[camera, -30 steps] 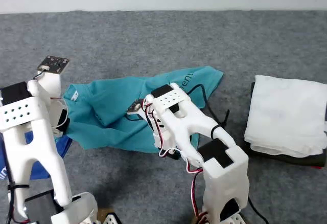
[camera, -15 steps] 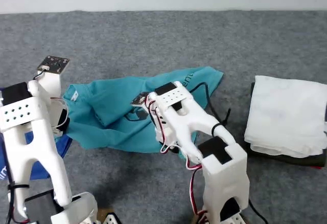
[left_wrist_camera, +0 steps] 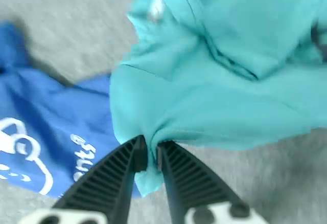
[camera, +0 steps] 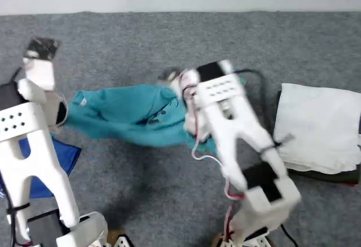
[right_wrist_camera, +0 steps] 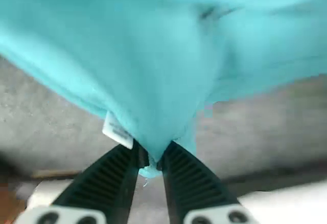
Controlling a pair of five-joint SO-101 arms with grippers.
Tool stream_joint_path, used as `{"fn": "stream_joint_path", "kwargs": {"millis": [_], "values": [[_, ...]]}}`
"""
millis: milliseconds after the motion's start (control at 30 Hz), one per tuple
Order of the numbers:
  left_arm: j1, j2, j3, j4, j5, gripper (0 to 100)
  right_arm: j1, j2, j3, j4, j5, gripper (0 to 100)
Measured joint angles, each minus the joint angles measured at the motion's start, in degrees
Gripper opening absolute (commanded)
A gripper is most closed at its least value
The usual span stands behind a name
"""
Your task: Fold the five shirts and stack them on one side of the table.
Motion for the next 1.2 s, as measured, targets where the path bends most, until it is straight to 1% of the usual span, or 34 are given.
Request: {"fn": "stream_joint_path", "kwargs": {"millis": [133, 233, 433, 633, 800, 967, 1033, 1100, 1200], "values": [[2.02, 0.00, -8.70, 0.18, 2.02, 1, 4.40, -9.49, -6.68, 0.00, 4.13, 0.9], [4.04, 0.00, -15.47, 0.18, 3.43, 1, 6.77, -14.59, -11.60, 0.18, 5.71, 0.9], [10.73, -0.18, -30.24, 0.18, 4.31, 1, 10.64, -20.75, -23.12, -0.18, 6.15, 0.9], [16.35, -0.44, -44.13, 0.18, 4.31, 1, 10.99, -22.68, -34.11, -3.78, 6.15, 0.9], [16.53, -0.44, -54.51, -0.79, 4.31, 1, 11.87, -22.95, -43.43, -4.66, 6.15, 0.9], [16.97, -0.88, -65.85, -0.79, 4.31, 1, 18.02, -23.30, -51.43, -4.66, 6.33, 0.9], [17.05, -1.32, -70.15, -0.79, 4.31, 1, 20.31, -23.38, -54.86, -3.16, 6.77, 0.9], [17.05, -1.76, -73.49, -0.09, 4.31, 1, 21.27, -23.47, -58.11, -0.44, 8.26, 0.9], [17.05, -2.37, -77.89, 0.18, 4.31, 1, 21.89, -24.62, -60.92, 0.35, 9.76, 0.9]]}}
